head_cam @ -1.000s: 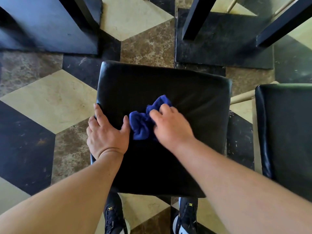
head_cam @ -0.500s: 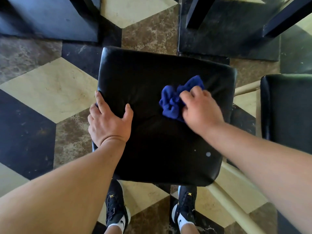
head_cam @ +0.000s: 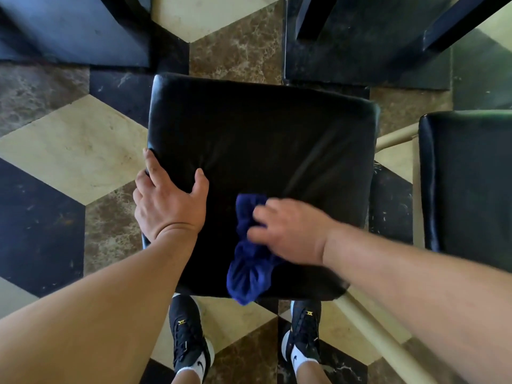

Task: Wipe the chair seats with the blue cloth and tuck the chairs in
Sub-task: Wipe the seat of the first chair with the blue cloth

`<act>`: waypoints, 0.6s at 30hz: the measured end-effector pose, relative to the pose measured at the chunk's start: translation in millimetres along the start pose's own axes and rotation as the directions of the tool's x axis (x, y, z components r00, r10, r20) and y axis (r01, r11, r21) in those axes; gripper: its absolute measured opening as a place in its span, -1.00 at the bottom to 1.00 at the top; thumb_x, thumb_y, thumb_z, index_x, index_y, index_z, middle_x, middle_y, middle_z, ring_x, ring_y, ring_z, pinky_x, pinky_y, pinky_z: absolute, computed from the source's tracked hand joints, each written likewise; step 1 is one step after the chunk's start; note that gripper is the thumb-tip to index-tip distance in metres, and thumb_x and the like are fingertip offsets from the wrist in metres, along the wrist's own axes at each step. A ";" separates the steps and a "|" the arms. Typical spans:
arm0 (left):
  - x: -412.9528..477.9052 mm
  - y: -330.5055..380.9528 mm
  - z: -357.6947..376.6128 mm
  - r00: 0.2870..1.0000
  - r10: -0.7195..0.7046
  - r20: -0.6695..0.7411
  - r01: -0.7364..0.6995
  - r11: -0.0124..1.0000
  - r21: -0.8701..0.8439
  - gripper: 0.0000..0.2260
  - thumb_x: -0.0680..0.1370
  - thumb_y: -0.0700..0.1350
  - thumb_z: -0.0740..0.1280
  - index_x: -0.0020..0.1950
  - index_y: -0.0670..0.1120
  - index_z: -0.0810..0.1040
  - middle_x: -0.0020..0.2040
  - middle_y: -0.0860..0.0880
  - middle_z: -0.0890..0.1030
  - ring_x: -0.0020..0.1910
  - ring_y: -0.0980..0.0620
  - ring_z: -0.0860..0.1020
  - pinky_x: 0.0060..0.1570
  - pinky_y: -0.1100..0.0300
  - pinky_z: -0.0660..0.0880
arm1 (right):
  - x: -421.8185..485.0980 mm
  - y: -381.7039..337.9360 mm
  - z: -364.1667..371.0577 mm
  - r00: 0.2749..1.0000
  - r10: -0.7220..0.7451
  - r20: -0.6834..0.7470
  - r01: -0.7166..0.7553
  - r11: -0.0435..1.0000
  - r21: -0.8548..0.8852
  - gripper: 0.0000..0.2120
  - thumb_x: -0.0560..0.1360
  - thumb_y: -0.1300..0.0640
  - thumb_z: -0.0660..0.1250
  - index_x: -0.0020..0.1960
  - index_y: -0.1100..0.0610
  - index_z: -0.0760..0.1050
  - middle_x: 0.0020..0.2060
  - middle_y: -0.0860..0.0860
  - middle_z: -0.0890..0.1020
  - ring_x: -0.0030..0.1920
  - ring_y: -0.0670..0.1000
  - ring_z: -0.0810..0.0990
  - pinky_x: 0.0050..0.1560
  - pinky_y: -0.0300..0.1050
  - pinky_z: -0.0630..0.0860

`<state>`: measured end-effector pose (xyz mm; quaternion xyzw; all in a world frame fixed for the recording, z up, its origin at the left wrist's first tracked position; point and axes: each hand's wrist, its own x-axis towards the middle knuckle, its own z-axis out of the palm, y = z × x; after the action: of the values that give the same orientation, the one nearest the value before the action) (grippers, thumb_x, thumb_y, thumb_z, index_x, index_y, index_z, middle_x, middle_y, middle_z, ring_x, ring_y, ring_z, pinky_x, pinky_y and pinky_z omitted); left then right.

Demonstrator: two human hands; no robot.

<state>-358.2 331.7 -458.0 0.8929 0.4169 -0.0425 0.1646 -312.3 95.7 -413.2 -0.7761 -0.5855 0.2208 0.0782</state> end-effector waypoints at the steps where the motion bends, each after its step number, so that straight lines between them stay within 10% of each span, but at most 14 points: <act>1: 0.2 -0.2 -0.1 1.000 0.001 0.001 -0.001 1.000 0.002 -0.13 0.49 0.49 0.11 0.68 0.12 -0.05 0.51 -0.18 0.38 0.40 -0.26 0.40 0.33 -0.24 0.39 | -2.0 18.9 -8.7 0.996 0.084 -0.032 -0.084 0.996 -0.010 -0.79 0.49 0.16 0.26 0.07 0.12 0.59 -0.06 0.19 0.55 -0.14 0.26 0.52 -0.21 0.16 0.53; 11: 0.4 -1.0 0.1 1.000 0.002 0.004 -0.002 1.000 0.012 -0.14 0.50 0.48 0.13 0.68 0.12 -0.04 0.50 -0.23 0.37 0.39 -0.35 0.38 0.33 -0.34 0.37 | -31.9 169.1 -69.2 0.563 0.766 -0.311 -0.793 0.606 0.055 -0.70 0.57 0.15 0.27 0.29 0.10 0.47 0.14 0.20 0.48 0.14 0.33 0.49 0.07 0.23 0.53; 18: 1.0 -3.5 2.7 1.000 0.000 -0.001 0.000 1.000 0.004 -0.15 0.50 0.49 0.14 0.67 0.14 -0.02 0.51 -0.23 0.36 0.38 -0.37 0.40 0.30 -0.38 0.40 | -76.3 77.1 -31.3 0.838 0.536 -0.107 -0.540 0.842 -0.012 -0.72 0.51 0.18 0.34 0.21 0.17 0.56 0.01 0.19 0.51 -0.04 0.30 0.53 -0.06 0.24 0.53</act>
<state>-360.1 333.6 -461.6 0.8932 0.4171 -0.0427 0.1627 -247.8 4.7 -395.5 -0.9206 -0.3441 0.1829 0.0260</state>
